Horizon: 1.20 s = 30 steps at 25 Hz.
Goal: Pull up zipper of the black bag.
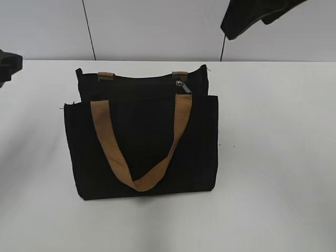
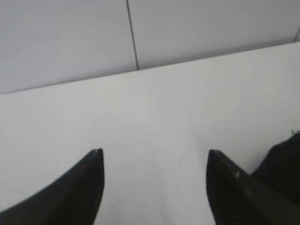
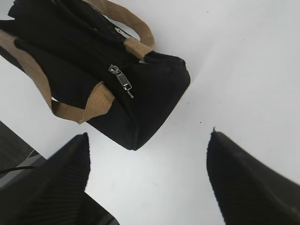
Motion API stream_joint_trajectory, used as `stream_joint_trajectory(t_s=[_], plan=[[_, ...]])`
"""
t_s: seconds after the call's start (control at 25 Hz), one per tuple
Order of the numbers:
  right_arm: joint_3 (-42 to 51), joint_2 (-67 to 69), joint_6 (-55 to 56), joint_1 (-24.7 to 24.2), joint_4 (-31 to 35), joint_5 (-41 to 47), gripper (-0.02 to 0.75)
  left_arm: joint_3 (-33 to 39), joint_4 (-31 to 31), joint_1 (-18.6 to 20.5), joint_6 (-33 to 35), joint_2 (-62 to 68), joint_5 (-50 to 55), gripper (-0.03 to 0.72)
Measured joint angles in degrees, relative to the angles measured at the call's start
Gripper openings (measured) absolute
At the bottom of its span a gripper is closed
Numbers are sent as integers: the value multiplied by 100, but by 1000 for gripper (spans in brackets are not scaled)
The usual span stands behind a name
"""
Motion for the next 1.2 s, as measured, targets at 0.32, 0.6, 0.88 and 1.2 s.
stream_joint_trajectory(t_s=[0.32, 0.6, 0.88, 1.2], plan=[[957, -537, 10, 0, -116, -262, 587, -11, -3911, -673, 3881, 577, 2225, 507], [1579, -1032, 10, 0, -122, -473, 587, -327, -7842, -711, 7476, -26, 3398, 519], [2948, -2149, 4, 0, -151, -555, 587, -645, -9667, -722, 9242, -1960, 4925, 569], [5021, -4238, 11, 0, -156, -522, 587, -650, -9933, -722, 9475, -4195, 6834, 570]])
